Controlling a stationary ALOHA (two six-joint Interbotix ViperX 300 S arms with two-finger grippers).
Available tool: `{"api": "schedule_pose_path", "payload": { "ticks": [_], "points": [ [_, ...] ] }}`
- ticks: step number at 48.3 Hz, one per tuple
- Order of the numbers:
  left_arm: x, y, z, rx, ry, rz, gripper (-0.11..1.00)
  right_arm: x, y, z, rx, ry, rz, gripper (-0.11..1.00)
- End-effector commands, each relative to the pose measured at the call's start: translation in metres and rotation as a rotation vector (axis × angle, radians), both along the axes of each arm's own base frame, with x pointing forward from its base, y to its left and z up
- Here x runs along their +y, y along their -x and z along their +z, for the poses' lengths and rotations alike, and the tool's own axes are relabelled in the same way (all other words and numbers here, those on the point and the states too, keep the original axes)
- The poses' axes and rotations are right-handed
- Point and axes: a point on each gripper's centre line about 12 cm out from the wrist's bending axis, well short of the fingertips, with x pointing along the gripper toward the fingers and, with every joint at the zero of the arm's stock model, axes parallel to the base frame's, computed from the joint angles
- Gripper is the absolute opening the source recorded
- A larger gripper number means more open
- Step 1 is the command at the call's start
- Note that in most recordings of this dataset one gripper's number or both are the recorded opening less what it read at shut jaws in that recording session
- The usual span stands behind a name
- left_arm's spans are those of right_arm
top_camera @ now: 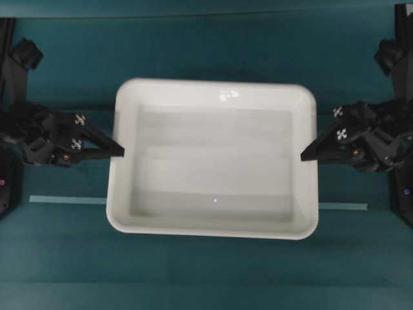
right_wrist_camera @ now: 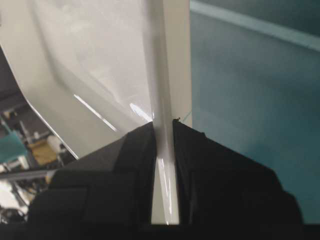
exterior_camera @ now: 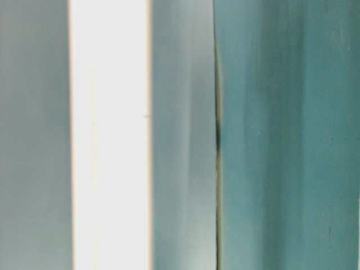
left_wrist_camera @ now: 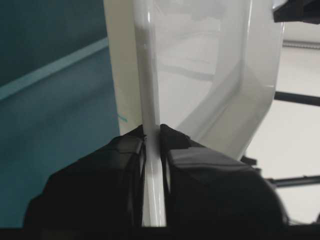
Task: Lift the white case with both hands.
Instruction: 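Lower the tray back onto the table with both grippers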
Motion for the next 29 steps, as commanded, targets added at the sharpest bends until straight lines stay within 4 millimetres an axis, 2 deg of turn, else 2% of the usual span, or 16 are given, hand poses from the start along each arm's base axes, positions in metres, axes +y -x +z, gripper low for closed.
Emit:
{"api": "schedule_pose_path", "payload": {
  "ticks": [1,10,29],
  "points": [
    [0.001,-0.003,-0.011,0.034,-0.006,-0.002,0.06,-0.002,-0.004,-0.015,0.033,-0.003,-0.011,0.12],
    [0.001,0.0,-0.04,0.12,-0.004,-0.002,0.06,-0.003,-0.007,-0.047,0.098,0.018,-0.009,0.12],
    [0.004,0.002,-0.087,0.267,0.004,0.01,0.06,-0.005,-0.02,-0.083,0.208,0.03,0.0,0.12]
  ]
}}
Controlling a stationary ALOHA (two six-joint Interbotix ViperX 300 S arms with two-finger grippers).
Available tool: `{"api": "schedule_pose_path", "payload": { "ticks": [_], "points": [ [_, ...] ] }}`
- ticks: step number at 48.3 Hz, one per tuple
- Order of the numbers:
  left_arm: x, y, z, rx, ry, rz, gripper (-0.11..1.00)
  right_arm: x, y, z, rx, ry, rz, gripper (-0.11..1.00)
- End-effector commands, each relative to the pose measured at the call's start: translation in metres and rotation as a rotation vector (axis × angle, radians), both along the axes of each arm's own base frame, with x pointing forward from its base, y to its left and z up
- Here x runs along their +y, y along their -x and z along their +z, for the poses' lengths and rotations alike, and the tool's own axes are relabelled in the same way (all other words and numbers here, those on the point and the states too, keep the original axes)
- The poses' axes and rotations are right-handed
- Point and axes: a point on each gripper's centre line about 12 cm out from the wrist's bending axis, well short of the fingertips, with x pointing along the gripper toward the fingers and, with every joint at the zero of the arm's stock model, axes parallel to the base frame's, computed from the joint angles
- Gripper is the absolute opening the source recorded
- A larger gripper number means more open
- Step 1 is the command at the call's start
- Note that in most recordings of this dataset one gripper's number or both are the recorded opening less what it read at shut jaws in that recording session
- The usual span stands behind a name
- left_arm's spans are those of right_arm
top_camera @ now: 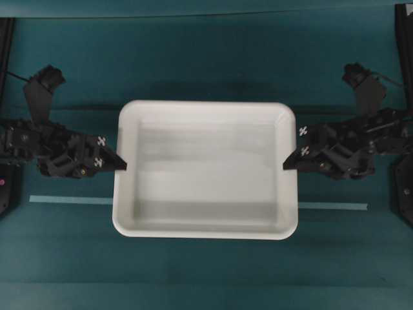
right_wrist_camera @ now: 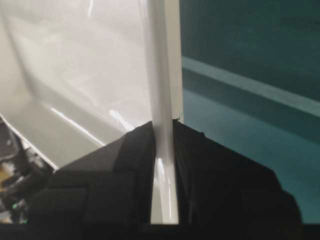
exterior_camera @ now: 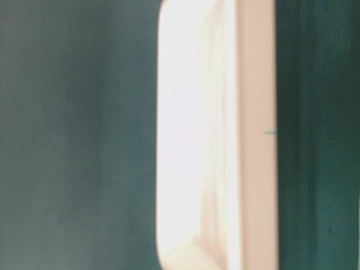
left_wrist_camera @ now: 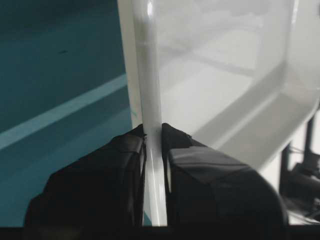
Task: Lift the white case with both hands.
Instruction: 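Lower the tray back onto the table with both grippers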
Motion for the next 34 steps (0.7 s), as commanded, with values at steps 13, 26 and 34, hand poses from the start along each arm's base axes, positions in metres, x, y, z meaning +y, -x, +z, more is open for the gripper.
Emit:
{"api": "schedule_pose_path", "payload": {
  "ticks": [13,26,34],
  "points": [
    [0.007,0.009,-0.042,0.112,-0.001,0.024,0.06,-0.001,-0.005,-0.038,0.121,-0.009,-0.007,0.12],
    [0.008,0.003,-0.061,0.166,0.003,0.023,0.06,-0.001,-0.006,-0.058,0.159,-0.001,-0.014,0.12],
    [0.008,0.0,-0.076,0.192,0.005,0.022,0.06,-0.002,0.001,-0.071,0.185,0.004,-0.027,0.12]
  ]
}}
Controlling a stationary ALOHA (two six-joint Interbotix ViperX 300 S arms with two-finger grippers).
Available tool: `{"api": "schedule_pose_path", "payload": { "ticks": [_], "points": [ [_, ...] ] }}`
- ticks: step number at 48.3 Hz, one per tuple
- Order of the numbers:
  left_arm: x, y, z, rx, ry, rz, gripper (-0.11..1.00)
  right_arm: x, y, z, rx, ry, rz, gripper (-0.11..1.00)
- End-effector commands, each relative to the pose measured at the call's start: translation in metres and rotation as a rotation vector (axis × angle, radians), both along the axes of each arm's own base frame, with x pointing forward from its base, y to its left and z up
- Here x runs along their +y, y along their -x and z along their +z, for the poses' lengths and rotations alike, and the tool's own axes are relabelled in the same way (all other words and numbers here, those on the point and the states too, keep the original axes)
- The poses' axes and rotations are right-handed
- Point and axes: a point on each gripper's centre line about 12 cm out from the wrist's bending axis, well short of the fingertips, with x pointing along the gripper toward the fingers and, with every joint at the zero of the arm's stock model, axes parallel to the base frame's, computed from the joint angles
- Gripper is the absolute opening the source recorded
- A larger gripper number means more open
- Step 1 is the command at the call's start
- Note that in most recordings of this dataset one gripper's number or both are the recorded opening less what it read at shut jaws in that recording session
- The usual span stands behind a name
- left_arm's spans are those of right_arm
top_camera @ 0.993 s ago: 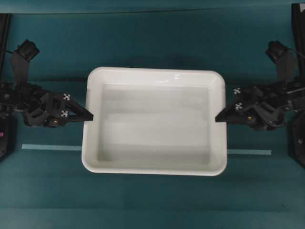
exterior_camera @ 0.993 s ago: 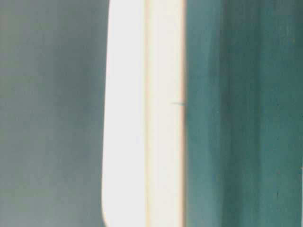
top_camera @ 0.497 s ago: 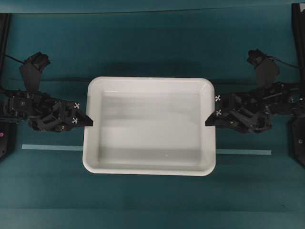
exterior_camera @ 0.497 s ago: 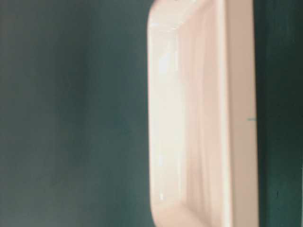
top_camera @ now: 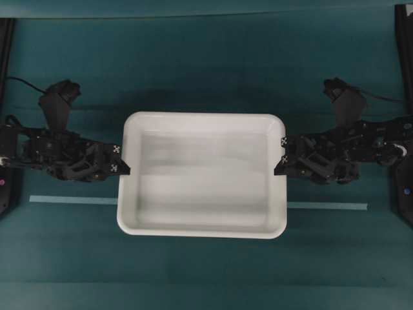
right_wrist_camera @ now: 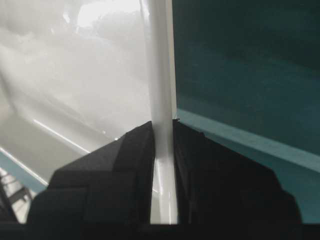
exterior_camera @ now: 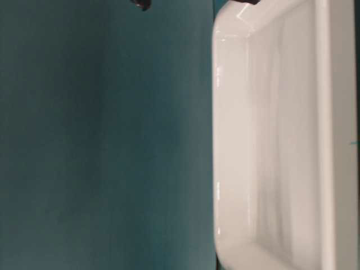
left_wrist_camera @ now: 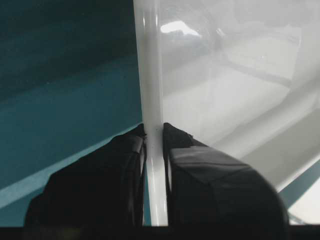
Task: Lift the white case with both hands.
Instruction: 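Lower the tray back onto the table with both grippers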
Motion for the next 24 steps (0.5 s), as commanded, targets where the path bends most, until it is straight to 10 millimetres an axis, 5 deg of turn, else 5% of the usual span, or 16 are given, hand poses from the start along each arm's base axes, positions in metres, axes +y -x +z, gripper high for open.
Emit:
{"api": "schedule_pose_path", "payload": {
  "ticks": [1,24],
  "points": [
    [0.001,0.004,-0.019,0.066,0.001,0.0,0.06,0.0,0.01,-0.02,0.068,-0.005,-0.004,0.12],
    [0.001,0.006,-0.04,0.14,0.004,-0.003,0.06,0.003,0.012,-0.047,0.131,0.003,-0.004,0.12]
  ]
}}
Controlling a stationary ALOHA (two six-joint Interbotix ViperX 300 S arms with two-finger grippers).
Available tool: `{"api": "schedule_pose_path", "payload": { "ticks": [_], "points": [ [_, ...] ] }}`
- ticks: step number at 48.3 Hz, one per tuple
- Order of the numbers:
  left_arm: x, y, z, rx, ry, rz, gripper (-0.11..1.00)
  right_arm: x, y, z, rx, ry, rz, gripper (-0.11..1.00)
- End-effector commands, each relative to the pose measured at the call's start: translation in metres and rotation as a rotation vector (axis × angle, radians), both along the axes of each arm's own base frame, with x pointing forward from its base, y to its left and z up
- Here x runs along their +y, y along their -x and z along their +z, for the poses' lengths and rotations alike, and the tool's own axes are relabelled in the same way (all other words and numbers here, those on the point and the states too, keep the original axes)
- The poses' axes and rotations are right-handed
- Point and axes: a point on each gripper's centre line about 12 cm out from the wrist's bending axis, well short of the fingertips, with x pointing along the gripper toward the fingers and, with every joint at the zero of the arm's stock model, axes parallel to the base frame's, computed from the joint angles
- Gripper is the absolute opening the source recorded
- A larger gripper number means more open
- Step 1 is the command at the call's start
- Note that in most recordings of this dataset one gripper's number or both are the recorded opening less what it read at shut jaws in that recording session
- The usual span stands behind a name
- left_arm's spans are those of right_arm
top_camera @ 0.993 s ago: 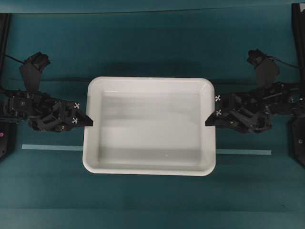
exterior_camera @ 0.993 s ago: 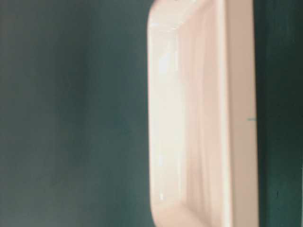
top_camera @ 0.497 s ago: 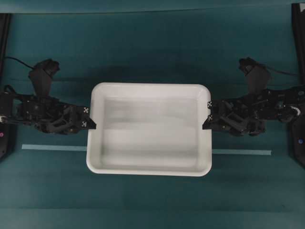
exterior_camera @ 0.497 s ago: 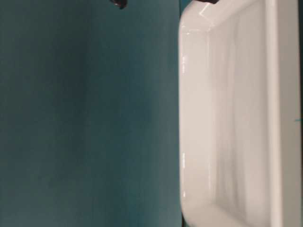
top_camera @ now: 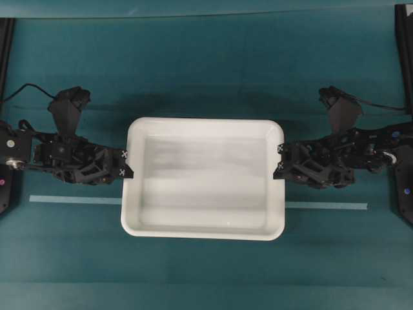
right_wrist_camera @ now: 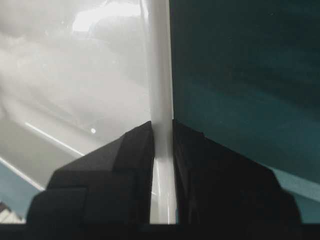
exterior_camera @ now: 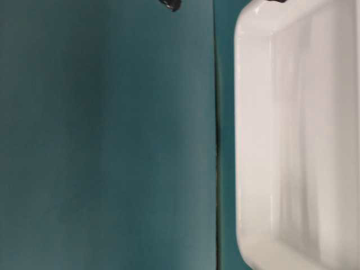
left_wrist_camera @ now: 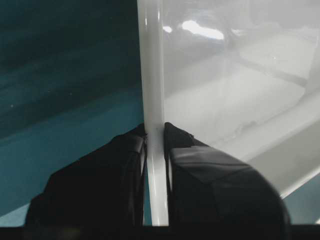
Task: Lift the white case with both hands.
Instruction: 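Lower the tray back onto the table with both grippers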
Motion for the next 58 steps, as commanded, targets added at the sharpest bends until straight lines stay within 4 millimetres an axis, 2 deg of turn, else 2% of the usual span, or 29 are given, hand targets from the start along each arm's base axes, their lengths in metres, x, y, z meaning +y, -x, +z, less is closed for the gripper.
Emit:
{"api": "schedule_pose_path", "payload": {
  "ticks": [1,20,37,43,50,54,58],
  "points": [
    [0.001,0.01,-0.017,0.074,-0.001,-0.002,0.06,0.001,0.012,-0.021,0.078,-0.009,-0.003,0.12],
    [0.0,0.016,-0.03,0.144,0.025,0.032,0.06,0.0,0.011,-0.039,0.141,-0.015,-0.007,0.12],
    [0.001,0.013,-0.027,0.127,0.034,0.049,0.06,0.0,0.005,-0.035,0.127,-0.016,-0.007,0.12],
    [0.001,0.011,-0.025,0.107,0.034,0.048,0.06,0.0,0.004,-0.034,0.121,-0.014,-0.006,0.22],
    [0.001,0.006,-0.022,0.068,0.035,0.051,0.2,0.0,0.001,-0.032,0.112,-0.012,-0.004,0.49],
    [0.001,0.002,-0.019,0.051,0.033,0.046,0.4,0.001,-0.001,-0.03,0.103,-0.011,0.0,0.67],
    [0.001,-0.002,-0.015,0.036,0.034,0.047,0.66,0.004,-0.004,-0.026,0.083,-0.004,0.013,0.79]
  ]
}}
